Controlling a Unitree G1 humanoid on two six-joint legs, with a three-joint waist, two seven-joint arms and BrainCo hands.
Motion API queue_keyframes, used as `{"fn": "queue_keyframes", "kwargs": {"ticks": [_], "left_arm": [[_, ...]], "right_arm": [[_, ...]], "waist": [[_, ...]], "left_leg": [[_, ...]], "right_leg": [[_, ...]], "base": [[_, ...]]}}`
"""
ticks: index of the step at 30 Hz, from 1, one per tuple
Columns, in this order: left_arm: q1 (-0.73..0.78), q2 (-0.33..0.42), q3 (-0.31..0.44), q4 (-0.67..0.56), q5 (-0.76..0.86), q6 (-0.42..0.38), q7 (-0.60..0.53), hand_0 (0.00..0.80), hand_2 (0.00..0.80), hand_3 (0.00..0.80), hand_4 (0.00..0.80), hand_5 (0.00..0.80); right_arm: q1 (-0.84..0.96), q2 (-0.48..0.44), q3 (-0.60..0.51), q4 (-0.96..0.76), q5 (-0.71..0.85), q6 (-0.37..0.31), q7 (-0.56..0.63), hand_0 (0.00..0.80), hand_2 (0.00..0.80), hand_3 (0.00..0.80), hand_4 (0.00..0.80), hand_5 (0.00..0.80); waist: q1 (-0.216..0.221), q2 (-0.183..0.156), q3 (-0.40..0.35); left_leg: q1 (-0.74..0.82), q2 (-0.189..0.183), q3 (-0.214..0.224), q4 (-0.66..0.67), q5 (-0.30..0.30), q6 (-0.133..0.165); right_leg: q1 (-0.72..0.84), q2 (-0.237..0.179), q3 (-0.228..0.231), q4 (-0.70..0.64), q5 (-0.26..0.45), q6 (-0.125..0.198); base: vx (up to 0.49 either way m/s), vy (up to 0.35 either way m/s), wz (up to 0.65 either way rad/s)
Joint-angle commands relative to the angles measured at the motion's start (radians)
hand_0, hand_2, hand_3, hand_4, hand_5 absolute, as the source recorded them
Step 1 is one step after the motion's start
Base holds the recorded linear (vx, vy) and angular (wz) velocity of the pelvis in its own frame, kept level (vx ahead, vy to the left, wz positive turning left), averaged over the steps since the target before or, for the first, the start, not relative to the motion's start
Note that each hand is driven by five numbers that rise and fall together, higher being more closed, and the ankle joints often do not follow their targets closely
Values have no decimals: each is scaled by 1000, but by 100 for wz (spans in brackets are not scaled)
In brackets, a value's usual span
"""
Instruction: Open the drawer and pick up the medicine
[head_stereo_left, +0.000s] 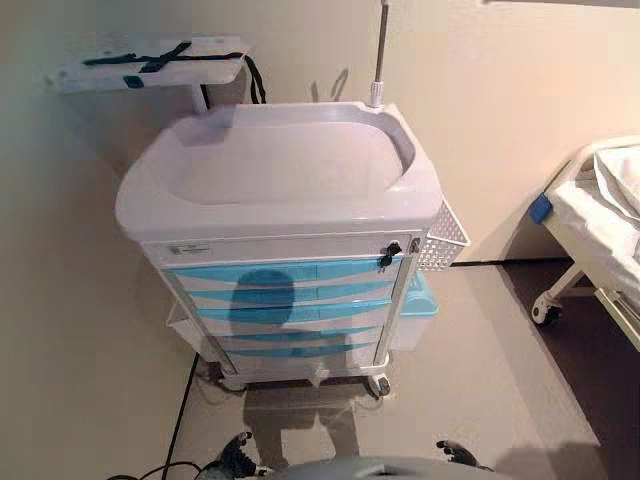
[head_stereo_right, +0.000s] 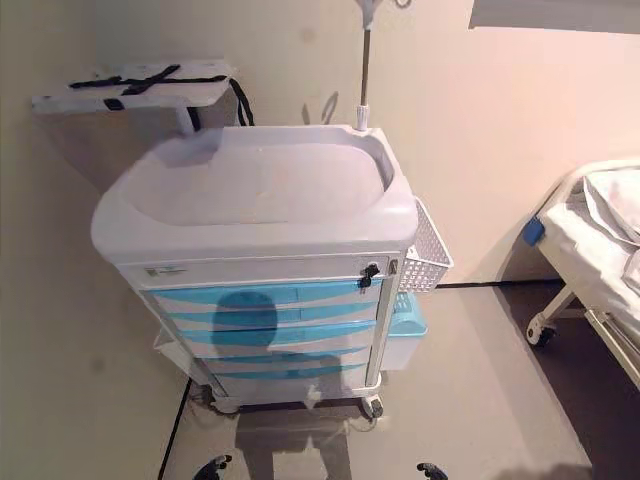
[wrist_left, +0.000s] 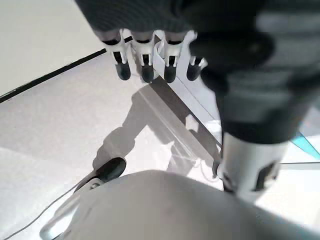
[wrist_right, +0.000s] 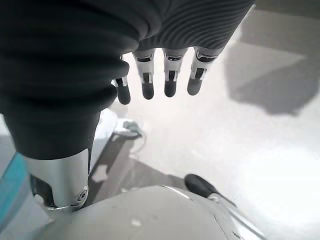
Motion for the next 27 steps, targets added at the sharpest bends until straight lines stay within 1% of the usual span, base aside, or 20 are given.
{"fn": "queue_keyframes", "kwargs": {"ticks": [1,15,21,27], "left_arm": [[-27,-56,-16,54,13,-13,-29,0,0,0,0,0],[-28,-64,-14,60,-3,-13,-26,0,0,0,0,0],[-34,-62,-10,66,-4,-7,-23,0,0,0,0,0],[-39,-62,-16,64,0,-4,-21,0,0,0,0,0]], "right_arm": [[-73,28,38,34,24,-23,4,0,0,0,0,0],[-66,28,31,35,33,-24,2,0,0,0,0,0],[-72,24,27,33,35,-21,1,0,0,0,0,0],[-75,19,28,33,30,-19,0,0,0,0,0,0]], "waist": [[-20,-50,-13],[-27,-50,-11],[-35,-47,7],[-34,-47,22]], "left_leg": [[-31,-69,-2,3,-15,43],[-31,-70,-8,3,-15,44],[-39,-72,-6,7,-16,51],[-47,-73,-1,8,-13,55]], "right_leg": [[-40,-45,5,-7,66,107],[-42,-45,7,-4,65,105],[-74,-48,18,41,55,100],[-89,-49,15,54,51,101]], "base": [[0,0,0],[0,0,0],[0,0,0],[-4,5,-2]]}}
